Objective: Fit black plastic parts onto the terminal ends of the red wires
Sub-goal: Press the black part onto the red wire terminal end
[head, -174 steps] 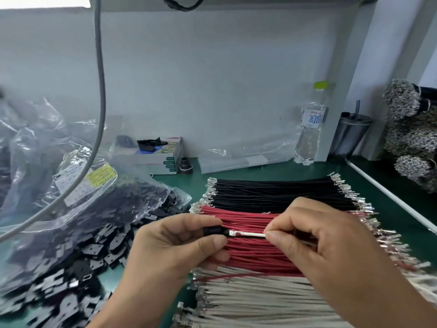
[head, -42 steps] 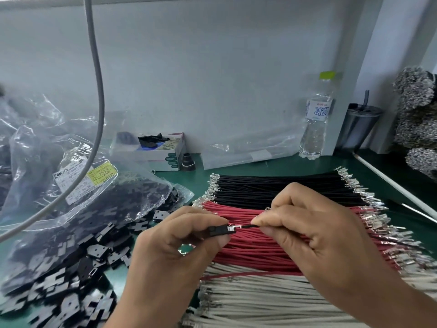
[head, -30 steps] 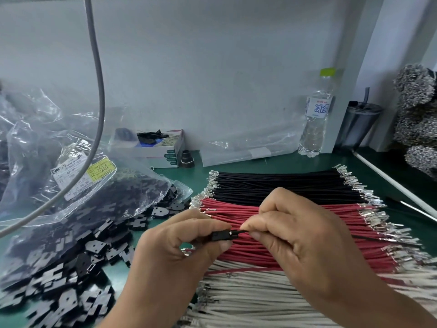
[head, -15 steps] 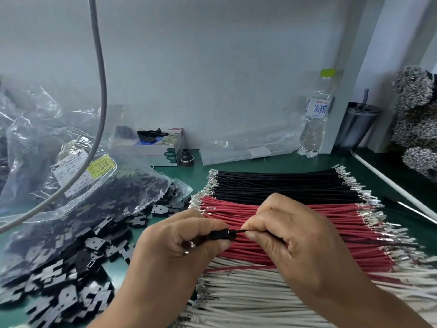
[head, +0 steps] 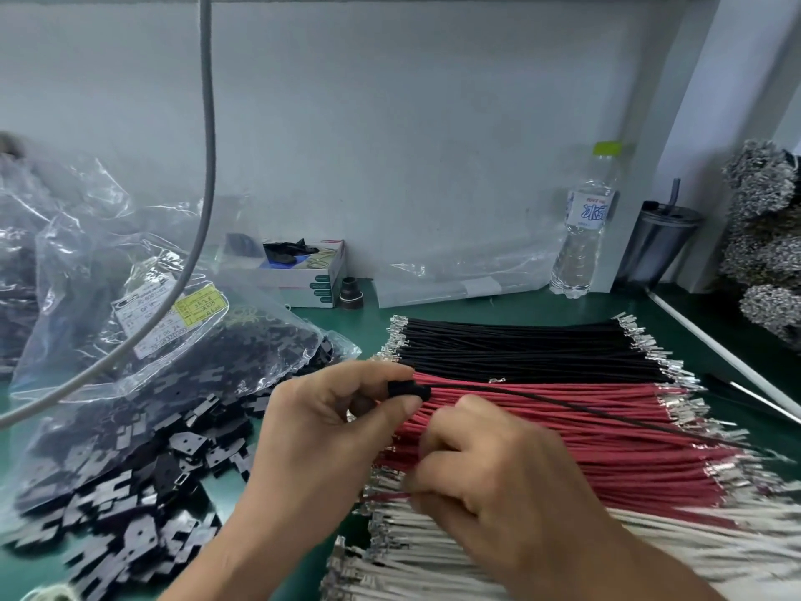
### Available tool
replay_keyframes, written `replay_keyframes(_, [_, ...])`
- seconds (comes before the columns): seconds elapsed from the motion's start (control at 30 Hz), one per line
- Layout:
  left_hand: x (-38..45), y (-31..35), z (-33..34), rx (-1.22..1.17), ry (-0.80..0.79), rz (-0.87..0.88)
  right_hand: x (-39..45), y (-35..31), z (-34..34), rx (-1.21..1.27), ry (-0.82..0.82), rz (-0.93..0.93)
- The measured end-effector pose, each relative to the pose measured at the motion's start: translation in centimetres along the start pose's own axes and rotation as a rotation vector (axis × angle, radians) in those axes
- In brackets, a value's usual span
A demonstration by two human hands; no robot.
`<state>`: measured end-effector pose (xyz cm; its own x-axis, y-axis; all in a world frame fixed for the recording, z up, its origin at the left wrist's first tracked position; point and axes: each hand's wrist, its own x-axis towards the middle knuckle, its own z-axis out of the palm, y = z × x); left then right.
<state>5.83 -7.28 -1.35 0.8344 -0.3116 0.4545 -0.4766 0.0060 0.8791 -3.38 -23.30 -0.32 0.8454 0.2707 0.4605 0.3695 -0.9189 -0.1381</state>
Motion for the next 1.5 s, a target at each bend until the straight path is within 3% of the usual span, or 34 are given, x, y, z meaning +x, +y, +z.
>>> replay_keyframes(0.17, [0.0,-0.2,0.2,-0.034,-0.005,-0.015,1.0,-0.3,0.3,0.061,-0.093,0.098])
replay_keyframes(0.4, [0.6,0.3,-0.2,-0.127,-0.002,-0.061,1.4,0.3,-0.4,0.024,-0.008,0.263])
replay_keyframes(0.77, [0.7,0.8,-0.7,-0.226,0.032,-0.13,1.3,0.9,-0.9,0.025,-0.102,0.257])
replay_keyframes(1.1, [0.9,1.4,-1.2,-0.309,0.075,-0.205,-0.5,2.8,-3.7,0.191,0.027,0.207])
replay_keyframes(1.27, [0.6,1.1,-1.5,-0.395,-0.036,-0.309,-1.5,2.7,-3.2,0.293,0.27,0.269])
replay_keyframes(1.5, [0.4,1.1,-1.2,-0.509,-0.145,-0.378,-1.6,2.6,-2.6,0.467,0.371,0.275])
